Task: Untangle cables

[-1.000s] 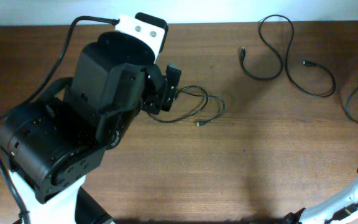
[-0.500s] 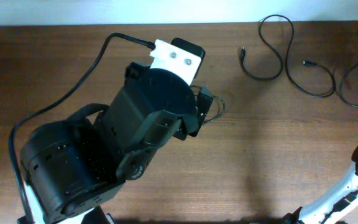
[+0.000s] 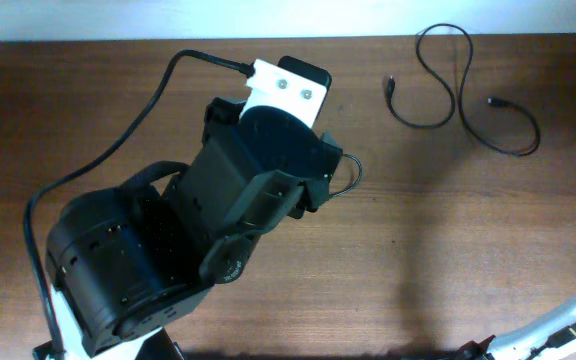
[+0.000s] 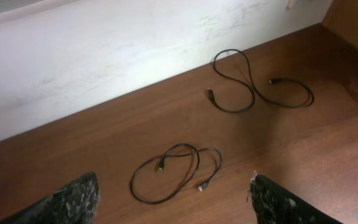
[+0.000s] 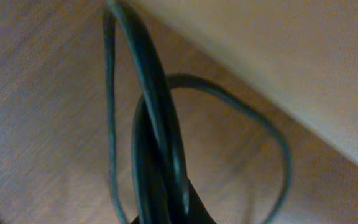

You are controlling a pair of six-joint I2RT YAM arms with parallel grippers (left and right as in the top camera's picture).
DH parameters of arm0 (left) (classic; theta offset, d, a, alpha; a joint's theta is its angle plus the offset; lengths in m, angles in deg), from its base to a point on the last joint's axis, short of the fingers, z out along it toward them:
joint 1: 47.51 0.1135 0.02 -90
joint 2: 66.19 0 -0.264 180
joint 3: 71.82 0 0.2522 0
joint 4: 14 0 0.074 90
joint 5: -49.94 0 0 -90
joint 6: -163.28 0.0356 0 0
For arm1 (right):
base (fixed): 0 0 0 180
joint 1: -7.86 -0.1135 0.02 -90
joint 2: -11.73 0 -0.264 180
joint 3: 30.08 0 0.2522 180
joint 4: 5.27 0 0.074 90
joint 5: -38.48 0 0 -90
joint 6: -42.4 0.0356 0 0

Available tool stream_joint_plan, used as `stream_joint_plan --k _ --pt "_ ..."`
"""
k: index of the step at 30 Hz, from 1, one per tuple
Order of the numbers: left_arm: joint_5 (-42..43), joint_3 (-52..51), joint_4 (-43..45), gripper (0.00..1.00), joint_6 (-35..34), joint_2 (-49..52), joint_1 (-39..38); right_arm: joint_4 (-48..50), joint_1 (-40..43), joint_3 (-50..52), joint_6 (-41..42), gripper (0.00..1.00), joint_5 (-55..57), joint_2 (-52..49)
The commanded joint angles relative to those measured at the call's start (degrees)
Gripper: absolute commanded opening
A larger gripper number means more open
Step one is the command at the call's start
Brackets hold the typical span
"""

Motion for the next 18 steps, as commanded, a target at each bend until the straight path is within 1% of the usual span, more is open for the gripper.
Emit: stream_joint_plan --k 1,5,9,10,11,12,18 --pt "-0.85 0.04 -0.02 0.79 -0.74 0.31 -0.50 0.00 -5.22 -1.09 0.26 0.04 0.72 -3.10" --pt "-0.87 0.04 -0.02 0.79 -0.74 0.31 -0.76 0.17 -9.09 -1.09 -1.27 0.04 3.19 -4.31" --pt "-0.87 0.04 -0.02 0.79 -0.72 0.31 -0.76 0.17 -8.68 -1.09 -1.70 0.04 4.24 -4.31" --pt "-0.90 0.04 -0.02 0.79 -0.74 0.31 -0.76 0.13 -8.37 -1.09 -1.64 0.13 4.22 -4.31" --pt "-0.87 0.04 -0.02 0.78 -0.72 0.31 -0.76 -0.11 -8.22 -1.09 -1.64 0.85 4.22 -4.31" --pt "-0.87 0.04 -0.02 0.78 -0.72 0.31 -0.76 -0.24 -8.24 -1.09 -1.66 0.99 4.24 -4.31" --pt "-1.31 0.04 -0.02 0.79 -0.72 0.31 -0.76 -2.05 -8.24 -1.33 -2.12 0.99 4.20 -3.50"
